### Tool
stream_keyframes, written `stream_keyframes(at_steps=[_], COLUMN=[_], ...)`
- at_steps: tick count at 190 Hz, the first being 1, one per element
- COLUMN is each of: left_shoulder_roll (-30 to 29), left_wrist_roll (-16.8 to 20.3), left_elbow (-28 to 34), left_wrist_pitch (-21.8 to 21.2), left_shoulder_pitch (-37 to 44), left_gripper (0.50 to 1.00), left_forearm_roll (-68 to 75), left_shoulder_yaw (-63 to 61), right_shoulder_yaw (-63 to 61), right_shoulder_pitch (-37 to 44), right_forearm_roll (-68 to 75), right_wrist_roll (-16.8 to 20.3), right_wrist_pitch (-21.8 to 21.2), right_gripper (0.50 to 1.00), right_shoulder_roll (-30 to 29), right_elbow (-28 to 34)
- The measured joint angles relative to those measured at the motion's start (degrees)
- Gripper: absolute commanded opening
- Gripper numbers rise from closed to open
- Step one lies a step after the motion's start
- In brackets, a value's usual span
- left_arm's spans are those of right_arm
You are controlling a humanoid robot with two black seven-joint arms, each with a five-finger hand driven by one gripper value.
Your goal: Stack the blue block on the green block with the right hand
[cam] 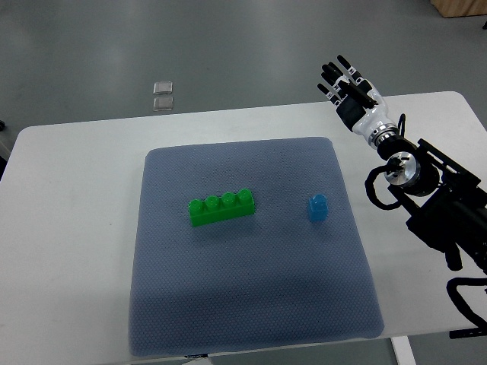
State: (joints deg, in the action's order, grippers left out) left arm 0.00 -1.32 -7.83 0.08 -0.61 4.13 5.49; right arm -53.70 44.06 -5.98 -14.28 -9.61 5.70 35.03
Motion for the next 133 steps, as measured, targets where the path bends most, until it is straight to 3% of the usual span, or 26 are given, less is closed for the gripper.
stream_keyframes(at_steps=[81,133], left_shoulder_roll=[0.00,0.00], left_wrist_roll=[0.00,0.00], left_elbow=[0.00,0.00], left_wrist_pitch=[0.00,0.00], left_shoulder_pitch=[0.04,0.02], left_gripper=[1.000,1.000], left_forearm_roll=[0.00,0.00], left_shoulder_yaw=[0.03,0.03], right_shoulder_yaw=[0.31,1.67], right_shoulder_pitch=[0.00,1.39], right_forearm_roll=[-0.08,-9.93], right_wrist_roll=[-0.54,-0.16], right_wrist_pitch=[0.26,1.84], right_gripper=[0.915,0.913], right_shoulder_roll=[0.35,5.35], right_elbow=[-0.07,5.46])
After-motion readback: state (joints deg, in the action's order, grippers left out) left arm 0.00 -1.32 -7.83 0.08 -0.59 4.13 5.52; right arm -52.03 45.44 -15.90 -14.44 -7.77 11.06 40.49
